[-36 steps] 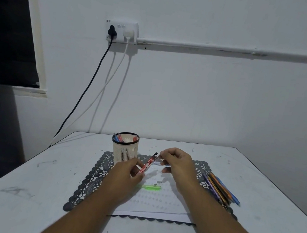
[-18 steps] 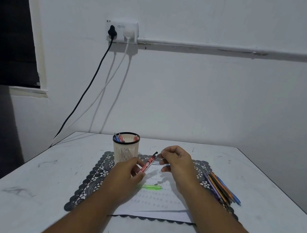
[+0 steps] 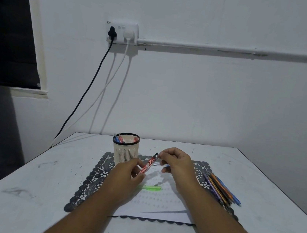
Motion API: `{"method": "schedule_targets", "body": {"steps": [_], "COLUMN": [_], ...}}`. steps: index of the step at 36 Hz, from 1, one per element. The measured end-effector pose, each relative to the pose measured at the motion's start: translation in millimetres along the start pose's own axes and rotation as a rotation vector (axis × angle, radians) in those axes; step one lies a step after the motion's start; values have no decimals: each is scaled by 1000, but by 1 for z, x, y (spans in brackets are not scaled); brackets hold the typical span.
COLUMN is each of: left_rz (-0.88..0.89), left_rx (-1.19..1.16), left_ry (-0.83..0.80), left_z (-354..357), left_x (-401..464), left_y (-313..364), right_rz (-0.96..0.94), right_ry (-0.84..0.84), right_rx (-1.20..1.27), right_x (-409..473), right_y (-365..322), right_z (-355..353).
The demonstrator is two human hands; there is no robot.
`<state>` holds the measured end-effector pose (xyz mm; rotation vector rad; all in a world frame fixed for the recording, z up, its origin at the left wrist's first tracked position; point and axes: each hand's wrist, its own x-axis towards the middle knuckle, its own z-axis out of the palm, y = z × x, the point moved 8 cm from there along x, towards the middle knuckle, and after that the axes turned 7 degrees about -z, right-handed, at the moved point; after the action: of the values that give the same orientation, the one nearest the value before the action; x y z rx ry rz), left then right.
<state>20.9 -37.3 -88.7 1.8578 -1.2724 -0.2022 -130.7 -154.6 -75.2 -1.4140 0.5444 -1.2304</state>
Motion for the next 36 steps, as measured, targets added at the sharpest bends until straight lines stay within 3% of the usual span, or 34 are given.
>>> {"method": "schedule_targets", "body": {"steps": [26,36], "left_rz": [-19,-1], "left_rx": [-1,-115], "left_ry": [-10,-20], "left_z": [1,5], "left_x": [1,3], "left_y": [0,5], "right_rz": [-45,128], "right_ry": [123,251], "right_rx": [19,159], "right_x": [1,6], "right_y": [-12,17], "right_z": [-11,-31]}}
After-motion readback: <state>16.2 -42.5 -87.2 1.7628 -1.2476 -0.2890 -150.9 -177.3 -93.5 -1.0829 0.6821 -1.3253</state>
